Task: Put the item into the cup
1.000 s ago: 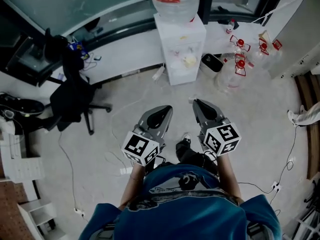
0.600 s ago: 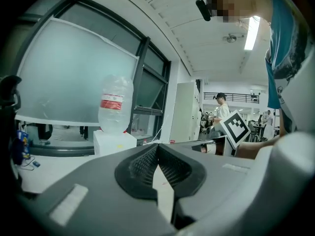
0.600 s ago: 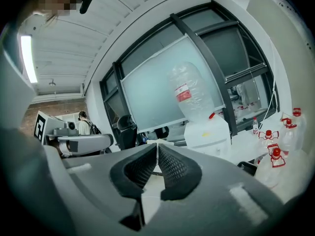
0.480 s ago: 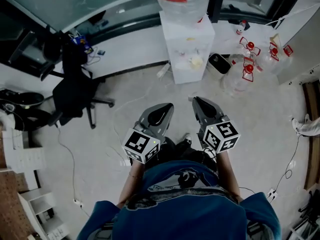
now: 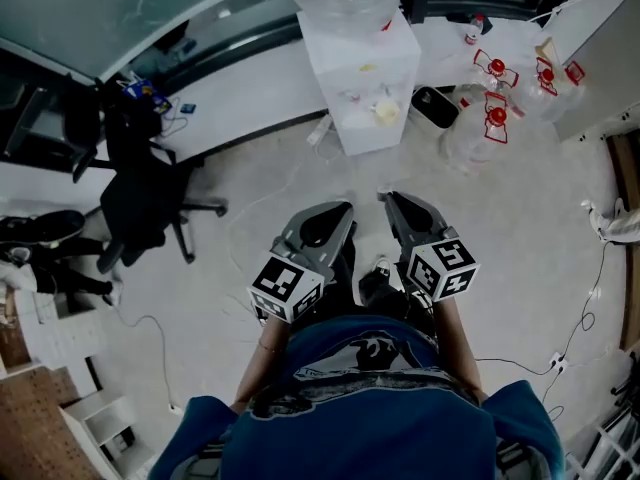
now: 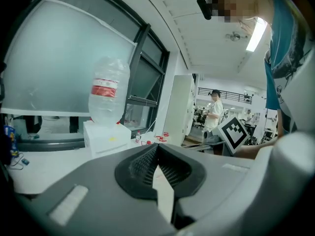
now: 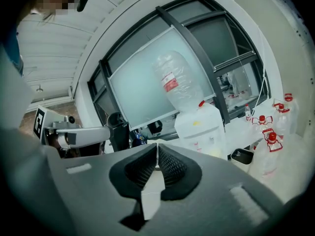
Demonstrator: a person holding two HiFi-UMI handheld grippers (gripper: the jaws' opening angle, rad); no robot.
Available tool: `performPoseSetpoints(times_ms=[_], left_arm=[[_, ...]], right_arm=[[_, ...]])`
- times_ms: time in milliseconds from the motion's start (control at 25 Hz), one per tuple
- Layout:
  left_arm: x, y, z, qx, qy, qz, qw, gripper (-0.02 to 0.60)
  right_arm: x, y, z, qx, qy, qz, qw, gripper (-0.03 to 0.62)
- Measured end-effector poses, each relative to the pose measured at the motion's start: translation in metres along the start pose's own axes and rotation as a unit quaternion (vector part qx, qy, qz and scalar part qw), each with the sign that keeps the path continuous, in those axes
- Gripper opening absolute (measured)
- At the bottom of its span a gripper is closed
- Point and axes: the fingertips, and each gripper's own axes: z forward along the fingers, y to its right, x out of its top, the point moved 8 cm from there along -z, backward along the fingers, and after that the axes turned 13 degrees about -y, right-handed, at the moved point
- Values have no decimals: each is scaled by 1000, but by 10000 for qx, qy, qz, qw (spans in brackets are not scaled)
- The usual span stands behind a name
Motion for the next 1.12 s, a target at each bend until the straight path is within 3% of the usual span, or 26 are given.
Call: performPoseSetpoints(times_ms=[320,680,880,1120], left_arm=[[33,-71,49,-556,-238,331,9976,-2],[66,-170,95,-1120,-618,673,9895,-2],[76,-200,116,-1441,-747,880,9828,-2],[83,-218,130,-1615,-865,926,9787,-2]], right_arm=[[26,47,59,-665,8,413,9969,11],[26,148,179,-1539,-309,925,9833,11],[11,204,235,-1664,-439,1757,9693,12],[-7,272,285,-2100,-509,2570,9419,12]])
